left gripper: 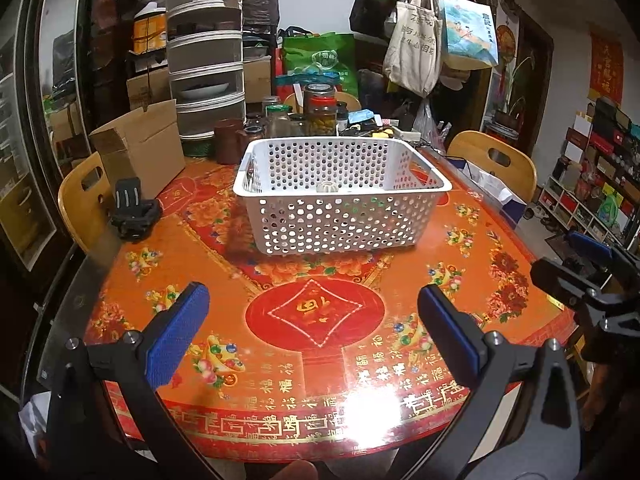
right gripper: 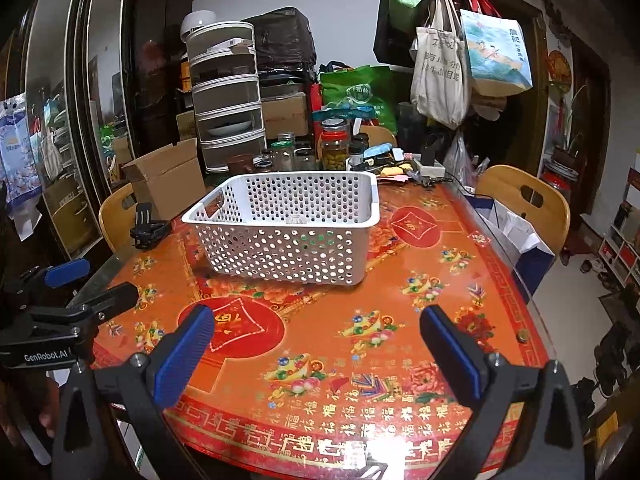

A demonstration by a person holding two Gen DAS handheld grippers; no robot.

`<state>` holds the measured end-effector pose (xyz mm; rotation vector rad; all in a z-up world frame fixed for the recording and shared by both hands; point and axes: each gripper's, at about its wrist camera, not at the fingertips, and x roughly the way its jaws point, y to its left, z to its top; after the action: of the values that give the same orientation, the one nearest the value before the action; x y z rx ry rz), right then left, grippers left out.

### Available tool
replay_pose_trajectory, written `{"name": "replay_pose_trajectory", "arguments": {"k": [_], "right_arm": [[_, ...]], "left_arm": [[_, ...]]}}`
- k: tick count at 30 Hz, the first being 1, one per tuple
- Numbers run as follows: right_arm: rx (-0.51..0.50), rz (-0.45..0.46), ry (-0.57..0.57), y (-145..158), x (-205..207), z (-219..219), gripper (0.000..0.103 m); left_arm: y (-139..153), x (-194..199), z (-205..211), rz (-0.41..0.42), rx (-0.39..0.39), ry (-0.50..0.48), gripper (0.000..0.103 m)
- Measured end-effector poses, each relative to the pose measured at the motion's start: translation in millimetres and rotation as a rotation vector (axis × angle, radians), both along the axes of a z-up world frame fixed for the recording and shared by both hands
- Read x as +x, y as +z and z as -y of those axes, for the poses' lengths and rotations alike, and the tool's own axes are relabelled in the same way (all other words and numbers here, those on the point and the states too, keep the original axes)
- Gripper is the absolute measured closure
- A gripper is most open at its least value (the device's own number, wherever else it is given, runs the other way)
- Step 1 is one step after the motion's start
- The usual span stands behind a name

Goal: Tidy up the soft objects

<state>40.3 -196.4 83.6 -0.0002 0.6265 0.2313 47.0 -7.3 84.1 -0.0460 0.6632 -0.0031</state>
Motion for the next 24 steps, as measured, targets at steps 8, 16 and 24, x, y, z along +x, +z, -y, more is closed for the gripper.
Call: {"name": "replay_pose_trajectory", "arguments": {"k": [8, 16, 24], "right_arm": [[0.006, -0.009, 0.01, -3.6, 1.8, -0.8, 0.001], [0.01, -0.001, 0.009, -2.3, -2.1, -0.8, 0.001], [0.009, -0.001, 0.009, -1.8, -3.4, 0.5, 0.001]], "left_arm": [[-2.7, 1.0, -4.3, -0.005, -0.002, 0.003, 0.0], [-3.7, -0.5, -5.1, -0.006, -0.001, 0.003, 0.0], [-3.5, -1.3, -5.3, -0.007, -0.002, 0.003, 0.0]]}}
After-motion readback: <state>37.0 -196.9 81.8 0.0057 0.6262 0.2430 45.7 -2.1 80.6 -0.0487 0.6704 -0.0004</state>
